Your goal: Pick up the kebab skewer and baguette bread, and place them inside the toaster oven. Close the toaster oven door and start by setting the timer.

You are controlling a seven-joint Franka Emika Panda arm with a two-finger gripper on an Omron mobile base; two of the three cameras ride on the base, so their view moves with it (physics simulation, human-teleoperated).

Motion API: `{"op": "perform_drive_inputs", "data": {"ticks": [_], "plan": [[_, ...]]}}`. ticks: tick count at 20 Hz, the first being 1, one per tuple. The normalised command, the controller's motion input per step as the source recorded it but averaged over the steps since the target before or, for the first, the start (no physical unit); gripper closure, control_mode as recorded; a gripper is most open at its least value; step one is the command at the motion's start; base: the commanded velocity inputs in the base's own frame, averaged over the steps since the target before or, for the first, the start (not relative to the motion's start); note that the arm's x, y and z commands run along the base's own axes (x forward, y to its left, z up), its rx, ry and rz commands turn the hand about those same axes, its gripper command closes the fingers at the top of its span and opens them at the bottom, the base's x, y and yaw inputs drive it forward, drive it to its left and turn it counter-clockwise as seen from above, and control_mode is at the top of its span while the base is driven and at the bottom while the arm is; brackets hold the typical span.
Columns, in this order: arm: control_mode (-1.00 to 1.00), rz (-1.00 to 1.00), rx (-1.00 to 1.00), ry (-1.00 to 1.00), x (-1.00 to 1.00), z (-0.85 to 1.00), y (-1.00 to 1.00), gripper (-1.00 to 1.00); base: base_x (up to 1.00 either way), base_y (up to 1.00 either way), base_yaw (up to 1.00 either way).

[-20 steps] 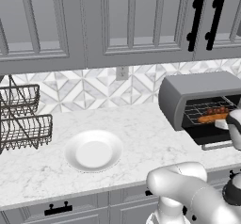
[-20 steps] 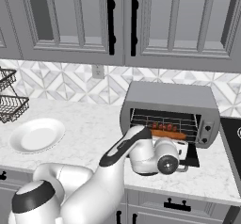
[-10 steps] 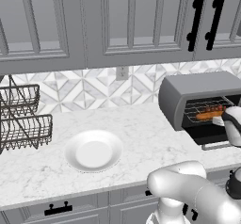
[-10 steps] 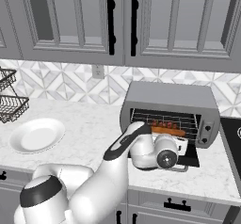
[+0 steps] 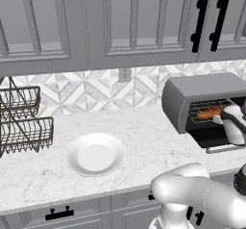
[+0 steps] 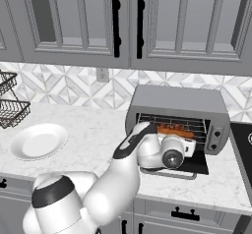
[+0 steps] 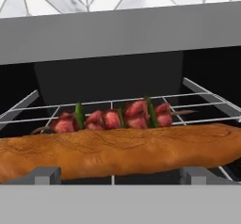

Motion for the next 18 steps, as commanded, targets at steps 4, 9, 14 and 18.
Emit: {"op": "perform_drive_inputs", "data": {"ticks": [4,9,14,18], "plan": [[-1.0,-0.02,0.0,0.0,0.27,0.0,0.0,-1.0,0.0,0.0,0.0],[-1.0,-0.01,0.0,0.0,0.14,-0.05,0.0,-1.0,0.0,0.0,0.0],[-1.0,0.0,0.0,0.0,-0.17,0.0,-0.01,-1.0,0.0,0.0,0.0],[-1.0,0.0,0.0,0.0,-0.27,0.0,0.0,-1.0,0.0,0.0,0.0]]}}
